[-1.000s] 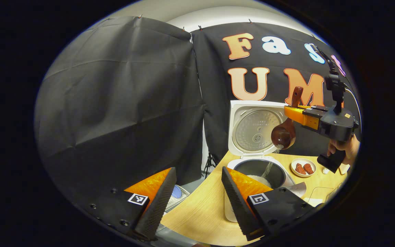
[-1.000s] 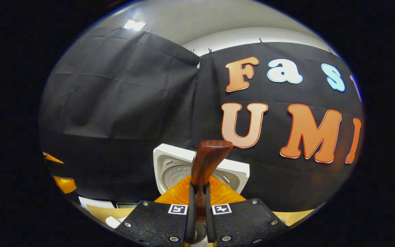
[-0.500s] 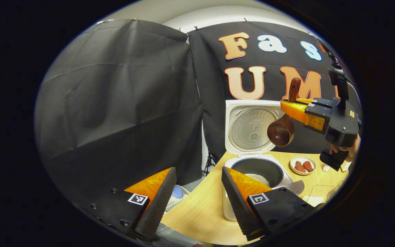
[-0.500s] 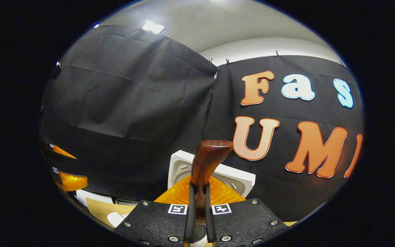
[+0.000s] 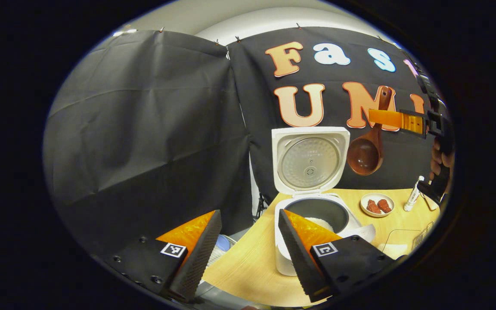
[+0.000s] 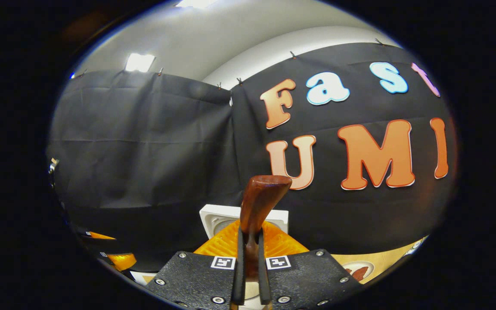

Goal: Close the left gripper, press the button to open the rice cooker; take a wooden spoon from the chopstick holder with the right hand, scoop a spoonful of rice and pour it into the rice cooker, then put the wooden spoon back into the chopstick holder.

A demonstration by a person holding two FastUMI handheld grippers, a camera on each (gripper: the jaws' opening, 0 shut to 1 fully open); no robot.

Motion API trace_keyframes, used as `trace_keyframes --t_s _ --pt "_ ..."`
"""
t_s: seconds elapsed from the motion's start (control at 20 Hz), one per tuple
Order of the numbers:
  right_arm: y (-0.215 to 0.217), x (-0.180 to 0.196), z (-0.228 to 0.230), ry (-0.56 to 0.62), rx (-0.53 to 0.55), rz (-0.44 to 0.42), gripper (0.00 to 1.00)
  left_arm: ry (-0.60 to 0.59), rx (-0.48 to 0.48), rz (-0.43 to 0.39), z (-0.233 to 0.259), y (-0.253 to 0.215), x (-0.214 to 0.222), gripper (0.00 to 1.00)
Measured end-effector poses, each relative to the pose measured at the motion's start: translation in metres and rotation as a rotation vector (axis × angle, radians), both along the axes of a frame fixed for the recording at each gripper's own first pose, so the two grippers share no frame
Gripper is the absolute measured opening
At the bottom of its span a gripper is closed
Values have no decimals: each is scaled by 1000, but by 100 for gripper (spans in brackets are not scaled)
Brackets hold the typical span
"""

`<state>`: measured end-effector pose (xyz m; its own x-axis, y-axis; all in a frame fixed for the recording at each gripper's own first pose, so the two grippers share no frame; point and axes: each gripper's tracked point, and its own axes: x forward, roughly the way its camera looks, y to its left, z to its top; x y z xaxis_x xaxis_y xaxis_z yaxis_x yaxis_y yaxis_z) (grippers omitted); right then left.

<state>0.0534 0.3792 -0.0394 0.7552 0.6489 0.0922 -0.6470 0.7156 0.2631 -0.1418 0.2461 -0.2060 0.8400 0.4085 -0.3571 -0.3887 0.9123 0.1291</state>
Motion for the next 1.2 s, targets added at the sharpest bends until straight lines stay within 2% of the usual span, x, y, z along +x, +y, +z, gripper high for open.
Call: trace_keyframes --t_s 0.25,0.4,0.55,0.7,1.2 --pt "-61 0 -36 122 20 -83 12 2 -66 -7 -3 -11 9 91" --pt "-100 -2 -53 152 -4 -153 12 6 -74 4 -1 -9 13 91" --pt "-137 -11 -78 210 -23 -206 12 15 -132 8 -3 -15 19 90" --pt "-175 -27 -95 254 -41 -255 12 9 -120 4 3 -24 25 92" --pt "-314 -60 -164 404 -92 -477 12 32 -117 -111 3 -96 43 89"
